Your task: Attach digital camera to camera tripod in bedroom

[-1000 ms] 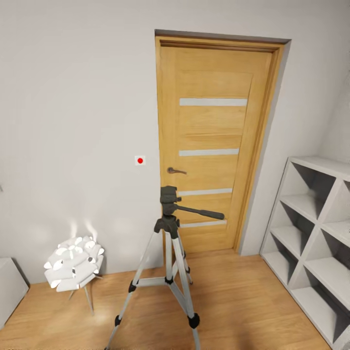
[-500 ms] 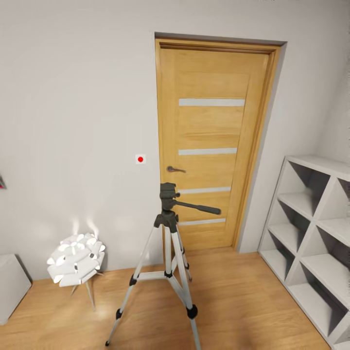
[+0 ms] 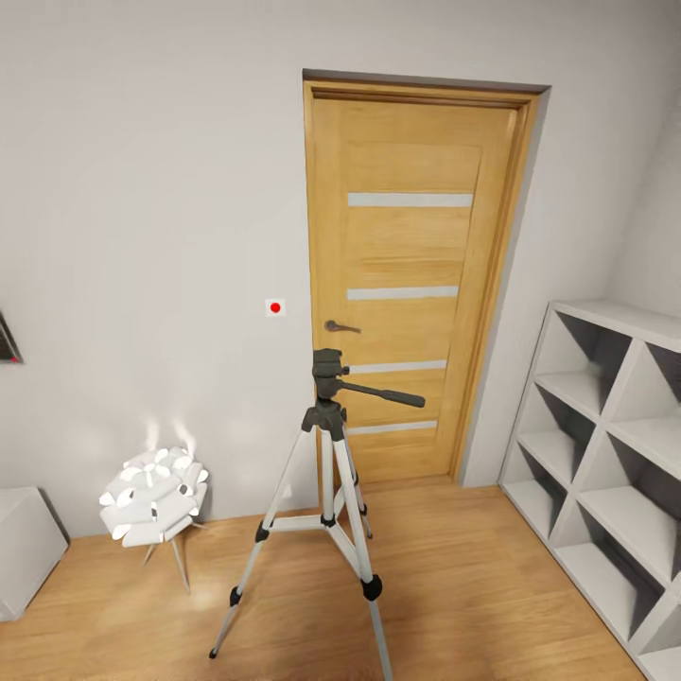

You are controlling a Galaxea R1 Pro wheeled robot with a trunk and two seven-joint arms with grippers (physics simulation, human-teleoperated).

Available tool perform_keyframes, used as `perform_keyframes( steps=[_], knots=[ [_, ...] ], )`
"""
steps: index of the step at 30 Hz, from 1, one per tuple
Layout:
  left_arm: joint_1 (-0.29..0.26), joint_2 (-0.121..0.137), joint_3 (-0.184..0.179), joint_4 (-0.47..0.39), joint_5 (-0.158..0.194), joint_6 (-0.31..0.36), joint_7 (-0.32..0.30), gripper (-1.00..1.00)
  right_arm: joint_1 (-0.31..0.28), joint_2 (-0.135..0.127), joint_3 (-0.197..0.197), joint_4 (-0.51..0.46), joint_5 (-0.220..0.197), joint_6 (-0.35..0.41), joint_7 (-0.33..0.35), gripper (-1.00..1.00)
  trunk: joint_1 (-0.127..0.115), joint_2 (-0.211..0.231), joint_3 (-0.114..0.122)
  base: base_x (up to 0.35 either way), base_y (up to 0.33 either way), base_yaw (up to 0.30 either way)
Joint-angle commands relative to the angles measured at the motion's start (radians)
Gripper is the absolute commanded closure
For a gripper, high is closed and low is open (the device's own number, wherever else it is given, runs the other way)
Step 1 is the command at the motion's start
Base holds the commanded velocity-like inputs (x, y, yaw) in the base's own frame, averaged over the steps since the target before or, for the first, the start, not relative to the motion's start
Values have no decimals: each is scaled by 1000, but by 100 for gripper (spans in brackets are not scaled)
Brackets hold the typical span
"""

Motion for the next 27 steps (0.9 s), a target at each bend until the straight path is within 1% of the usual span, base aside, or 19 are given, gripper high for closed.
perform_keyframes(
  steps=[1,16,27],
  knots=[
    [0,0,-8,1,10,-2,-5,100,-1,-1,-9,3,9,-6,2,-100,0,-1,0,-2,0,0],
    [0,0,-7,1,13,-2,-3,100,-1,4,-10,3,10,-4,2,-100,0,-1,-1,0,0,0],
    [0,0,-7,1,15,-2,-3,100,-1,0,-5,3,15,-9,3,-100,0,-1,-16,0,0,0]
  ],
)
